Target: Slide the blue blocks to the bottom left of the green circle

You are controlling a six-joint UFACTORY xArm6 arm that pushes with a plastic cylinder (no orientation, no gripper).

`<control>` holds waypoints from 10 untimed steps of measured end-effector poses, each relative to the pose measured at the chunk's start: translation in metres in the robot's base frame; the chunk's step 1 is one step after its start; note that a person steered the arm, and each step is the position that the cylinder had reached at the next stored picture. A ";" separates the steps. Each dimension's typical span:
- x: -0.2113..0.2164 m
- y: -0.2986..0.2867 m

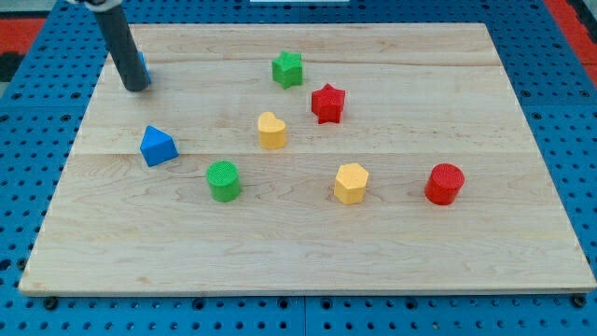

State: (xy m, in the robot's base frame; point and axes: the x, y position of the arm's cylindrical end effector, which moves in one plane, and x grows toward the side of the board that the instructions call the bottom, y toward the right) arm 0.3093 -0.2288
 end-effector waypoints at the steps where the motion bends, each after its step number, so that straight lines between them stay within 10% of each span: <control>1: -0.004 0.008; 4: -0.089 0.063; 10: -0.063 -0.018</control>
State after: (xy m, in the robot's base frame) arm 0.2460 -0.2464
